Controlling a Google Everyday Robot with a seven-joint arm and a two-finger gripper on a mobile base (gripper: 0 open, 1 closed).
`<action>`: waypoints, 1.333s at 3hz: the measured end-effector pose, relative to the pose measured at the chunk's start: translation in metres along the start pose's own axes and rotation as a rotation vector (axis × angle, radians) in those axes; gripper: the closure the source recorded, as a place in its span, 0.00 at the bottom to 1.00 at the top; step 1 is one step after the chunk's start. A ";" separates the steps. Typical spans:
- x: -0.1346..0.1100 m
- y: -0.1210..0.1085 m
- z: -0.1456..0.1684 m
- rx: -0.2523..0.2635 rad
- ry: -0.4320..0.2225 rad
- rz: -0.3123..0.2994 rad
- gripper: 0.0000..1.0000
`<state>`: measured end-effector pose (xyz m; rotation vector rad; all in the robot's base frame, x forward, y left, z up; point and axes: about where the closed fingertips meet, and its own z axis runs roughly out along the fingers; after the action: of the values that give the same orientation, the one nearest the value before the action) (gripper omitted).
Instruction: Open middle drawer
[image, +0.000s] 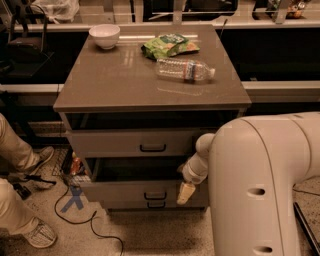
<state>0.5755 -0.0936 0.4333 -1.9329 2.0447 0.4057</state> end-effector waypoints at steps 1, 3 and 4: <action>0.000 0.000 0.000 -0.001 0.000 0.000 0.00; 0.012 0.012 0.006 0.020 0.043 -0.015 0.00; 0.018 0.019 0.008 0.048 0.024 -0.066 0.00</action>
Offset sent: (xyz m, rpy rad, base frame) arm -0.0015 -0.0034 -0.0050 -0.0504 0.0283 -0.0308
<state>0.5561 -0.1056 0.4191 -1.9800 1.9806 0.3169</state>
